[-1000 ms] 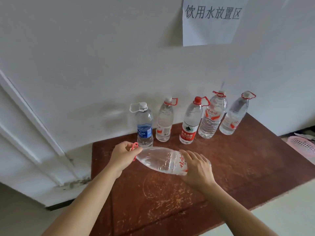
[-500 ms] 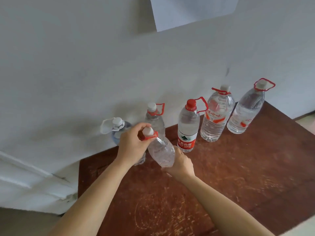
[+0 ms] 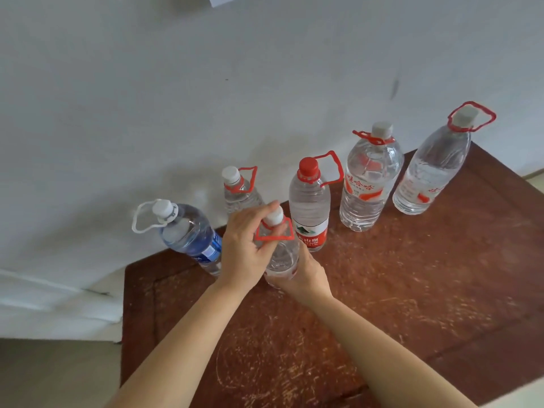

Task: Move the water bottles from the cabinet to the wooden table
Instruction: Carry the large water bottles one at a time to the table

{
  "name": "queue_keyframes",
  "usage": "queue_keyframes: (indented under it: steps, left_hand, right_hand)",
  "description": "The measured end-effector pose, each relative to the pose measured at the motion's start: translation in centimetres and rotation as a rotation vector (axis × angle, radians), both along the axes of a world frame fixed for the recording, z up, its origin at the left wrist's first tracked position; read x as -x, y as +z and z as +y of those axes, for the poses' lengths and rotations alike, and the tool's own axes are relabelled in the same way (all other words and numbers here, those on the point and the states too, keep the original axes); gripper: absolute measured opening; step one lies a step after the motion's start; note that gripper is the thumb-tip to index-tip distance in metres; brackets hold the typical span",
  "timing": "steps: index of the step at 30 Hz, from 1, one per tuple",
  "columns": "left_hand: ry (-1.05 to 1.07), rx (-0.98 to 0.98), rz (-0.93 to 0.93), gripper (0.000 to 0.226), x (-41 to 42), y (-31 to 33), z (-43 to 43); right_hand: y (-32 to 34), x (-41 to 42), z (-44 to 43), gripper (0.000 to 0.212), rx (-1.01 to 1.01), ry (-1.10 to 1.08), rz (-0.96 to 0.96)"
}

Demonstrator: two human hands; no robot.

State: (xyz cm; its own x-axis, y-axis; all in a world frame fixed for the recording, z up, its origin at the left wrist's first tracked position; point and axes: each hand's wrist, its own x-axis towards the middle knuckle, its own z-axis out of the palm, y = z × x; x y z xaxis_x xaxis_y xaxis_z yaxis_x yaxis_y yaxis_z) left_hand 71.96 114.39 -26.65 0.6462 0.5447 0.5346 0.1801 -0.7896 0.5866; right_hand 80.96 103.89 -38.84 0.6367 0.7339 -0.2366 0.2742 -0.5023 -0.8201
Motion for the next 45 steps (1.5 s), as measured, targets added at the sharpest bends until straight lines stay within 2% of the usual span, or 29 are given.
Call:
queue_keyframes:
  steps: [4, 7, 10, 14, 18, 22, 26, 32, 33, 37, 40, 45]
  left_hand:
    - [0.065, 0.02, 0.026, 0.043, 2.0, 0.1, 0.3]
    - [0.002, -0.007, 0.134, 0.056, 3.8, 0.3, -0.3]
    - [-0.068, 0.097, 0.283, 0.073, 5.3, 1.1, -0.6]
    - [-0.046, -0.02, 0.34, 0.067, 7.9, 1.8, -1.6]
    - [-0.025, -0.095, 0.296, 0.06, 10.1, 0.7, -3.9]
    - [-0.163, -0.066, 0.338, 0.059, 11.9, -2.3, -9.4]
    - [-0.386, -0.097, 0.382, 0.063, 10.9, -2.3, -16.0]
    - [-0.69, -0.237, 0.303, 0.067, 9.2, 4.5, -30.2]
    - [-0.689, -0.248, 0.28, 0.067, 9.1, 4.7, -30.8]
    - [-0.905, -0.33, 0.159, 0.067, 11.0, 10.1, -44.0]
    - [-1.048, -0.399, 0.063, 0.066, 15.4, 12.4, -55.9]
    - [-1.364, -0.429, -0.071, 0.067, 28.4, 13.8, -78.0]
  right_hand:
    - [1.4, 0.0, 0.1, 0.096, 0.05, 0.116, -0.039]
    - [2.4, 0.8, -0.9, 0.102, 0.061, 0.14, -0.071]
    - [3.4, 2.2, -3.3, 0.098, 0.063, 0.098, -0.126]
    - [4.6, 5.4, -8.3, 0.078, 0.107, -0.048, -0.282]
    - [5.0, 8.8, -14.3, 0.072, 0.207, -0.238, -0.512]
    - [5.3, 13.1, -21.7, 0.073, 0.346, -0.358, -0.645]
    - [7.9, 16.5, -29.8, 0.078, 0.5, -0.544, -0.726]
    - [14.1, 23.5, -44.4, 0.077, 0.541, -0.934, -0.784]
    - [14.3, 23.9, -44.9, 0.077, 0.525, -0.942, -0.807]
    - [18.8, 31.0, -56.1, 0.078, 0.53, -1.168, -0.93]
    - [20.9, 39.1, -65.6, 0.078, 0.533, -1.323, -0.993]
    - [22.4, 56.9, -82.0, 0.078, 0.717, -1.589, -1.035]
